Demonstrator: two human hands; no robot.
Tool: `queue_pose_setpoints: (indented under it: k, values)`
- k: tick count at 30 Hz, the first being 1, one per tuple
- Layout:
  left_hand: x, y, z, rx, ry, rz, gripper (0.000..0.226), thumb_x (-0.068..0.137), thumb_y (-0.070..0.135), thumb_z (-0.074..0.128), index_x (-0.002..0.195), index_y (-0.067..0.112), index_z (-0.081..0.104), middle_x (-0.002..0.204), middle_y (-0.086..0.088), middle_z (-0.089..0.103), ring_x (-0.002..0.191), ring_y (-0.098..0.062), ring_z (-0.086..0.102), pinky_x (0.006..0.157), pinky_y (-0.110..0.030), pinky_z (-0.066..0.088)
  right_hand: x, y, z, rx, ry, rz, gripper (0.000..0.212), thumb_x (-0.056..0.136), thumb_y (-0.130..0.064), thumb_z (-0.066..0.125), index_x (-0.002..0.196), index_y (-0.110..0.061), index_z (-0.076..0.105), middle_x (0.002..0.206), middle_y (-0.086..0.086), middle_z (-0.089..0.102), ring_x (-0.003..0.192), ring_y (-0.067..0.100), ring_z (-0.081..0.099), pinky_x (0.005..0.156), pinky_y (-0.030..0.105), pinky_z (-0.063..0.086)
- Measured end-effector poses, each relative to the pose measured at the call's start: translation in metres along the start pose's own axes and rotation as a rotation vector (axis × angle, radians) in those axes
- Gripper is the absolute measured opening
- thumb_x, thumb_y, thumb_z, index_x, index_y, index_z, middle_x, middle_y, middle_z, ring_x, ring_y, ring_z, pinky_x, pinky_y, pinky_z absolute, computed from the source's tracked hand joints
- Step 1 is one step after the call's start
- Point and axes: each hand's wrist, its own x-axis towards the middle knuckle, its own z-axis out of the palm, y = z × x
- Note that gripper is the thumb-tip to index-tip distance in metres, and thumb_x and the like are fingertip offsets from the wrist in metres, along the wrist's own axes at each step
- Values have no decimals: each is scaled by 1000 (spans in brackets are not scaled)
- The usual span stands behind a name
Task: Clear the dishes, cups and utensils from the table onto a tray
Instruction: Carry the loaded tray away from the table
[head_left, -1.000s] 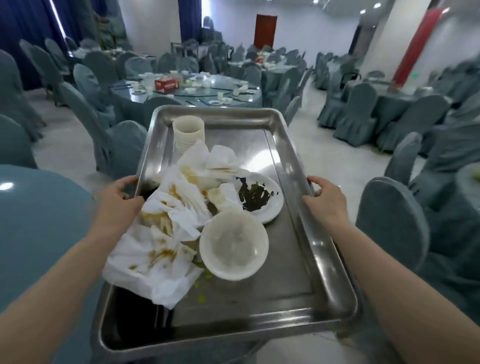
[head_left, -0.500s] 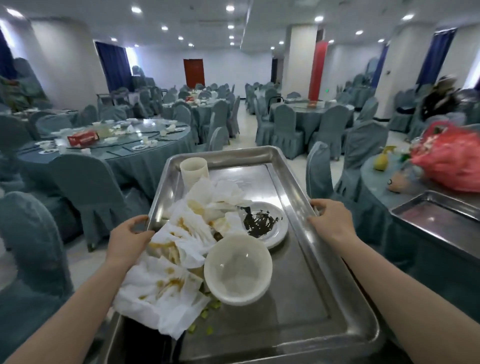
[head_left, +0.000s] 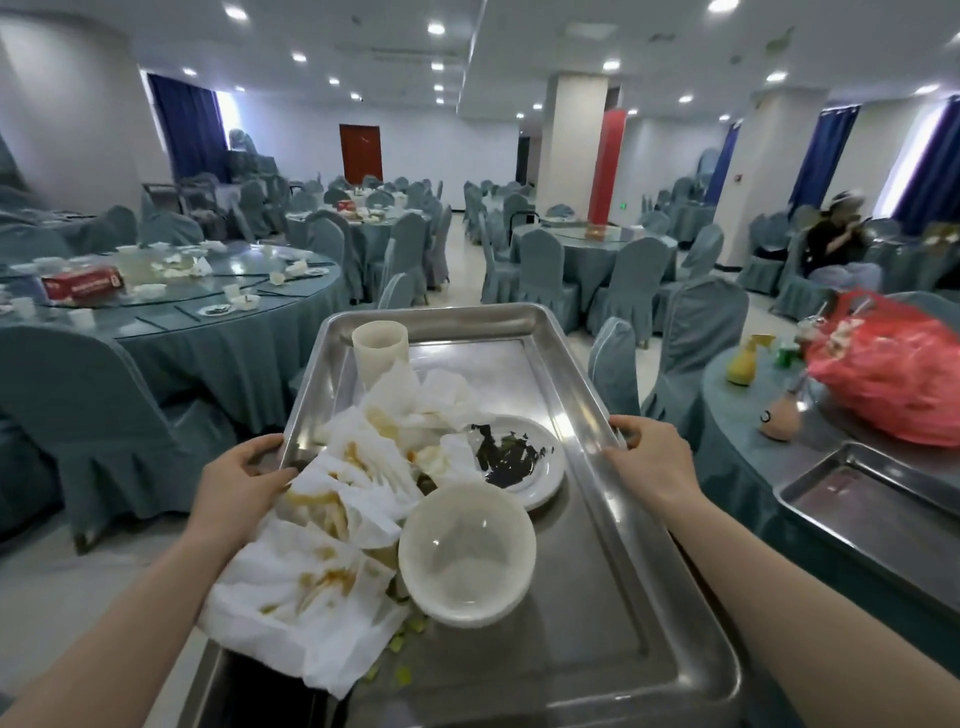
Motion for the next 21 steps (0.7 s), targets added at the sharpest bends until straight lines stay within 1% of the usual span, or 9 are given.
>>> queue_pose_setpoints:
  k: [1, 4, 5, 8, 9, 11, 13, 16, 21]
  values:
    - [11, 2, 6, -7, 3, -1, 48, 75, 7, 76, 121, 18, 64, 81, -3, 68, 67, -11, 63, 55, -21, 44, 14, 1, 5, 7, 1, -3, 44, 82, -23, 64, 126, -23, 62, 103, -1, 71, 96, 19, 65, 90, 39, 52]
    - [39, 6, 23, -5, 12, -16, 48, 78, 5, 74, 123, 17, 62, 84, -6, 68, 69, -14, 64, 55, -22, 45, 56, 2, 19, 34, -5, -16, 36, 81, -22, 65, 117, -27, 66, 77, -8, 69, 74, 12, 64, 72, 30, 51]
    - [47, 8, 29, 7, 15, -16, 48, 78, 6, 74, 123, 18, 62, 84, -6, 69, 68, -14, 65, 54, -21, 45, 69, 4, 23, 39, -15, -13, 36, 80, -21, 65, 116, -26, 66, 78, -8, 69, 74, 11, 63, 73, 30, 51]
    - [73, 10, 47, 33, 45, -23, 47, 79, 8, 74, 122, 20, 63, 82, -5, 69, 66, -12, 66, 52, -19, 45, 117, 9, 42, 48, -55, -11, 44, 78, -15, 66, 122, -22, 64, 97, -3, 71, 90, 15, 64, 89, 34, 52]
    - [81, 10, 52, 40, 58, -35, 46, 78, 8, 74, 121, 20, 63, 82, -6, 69, 67, -13, 66, 53, -19, 44, 133, 10, 48, 51, -71, -16, 45, 78, -14, 66, 122, -22, 64, 93, -4, 71, 90, 15, 64, 88, 34, 51]
    - [98, 7, 61, 64, 115, -54, 45, 77, 10, 76, 119, 22, 64, 79, -6, 68, 67, -13, 64, 54, -21, 43, 167, 11, 64, 60, -115, -40, 45, 78, -13, 66, 121, -24, 65, 75, -8, 68, 77, 13, 64, 77, 30, 51]
    - [116, 2, 65, 109, 167, -70, 44, 76, 12, 77, 116, 25, 66, 71, -3, 66, 60, -9, 62, 53, -22, 41, 199, 10, 84, 78, -157, -65, 44, 78, -14, 67, 121, -26, 65, 74, -10, 68, 71, 8, 63, 67, 25, 46]
    - [149, -11, 64, 133, 204, -99, 46, 74, 11, 78, 117, 24, 65, 60, -2, 63, 56, -14, 61, 56, -28, 45, 244, 1, 119, 81, -228, -101, 43, 79, -18, 66, 120, -29, 65, 84, -7, 71, 75, 7, 62, 68, 24, 44]
    - [222, -36, 62, 174, 233, -150, 47, 74, 12, 79, 117, 26, 63, 60, -8, 65, 49, -10, 59, 50, -25, 46, 316, -21, 192, 127, -279, -94, 34, 75, -24, 65, 107, -34, 71, 55, -9, 58, 57, 8, 55, 59, 23, 42]
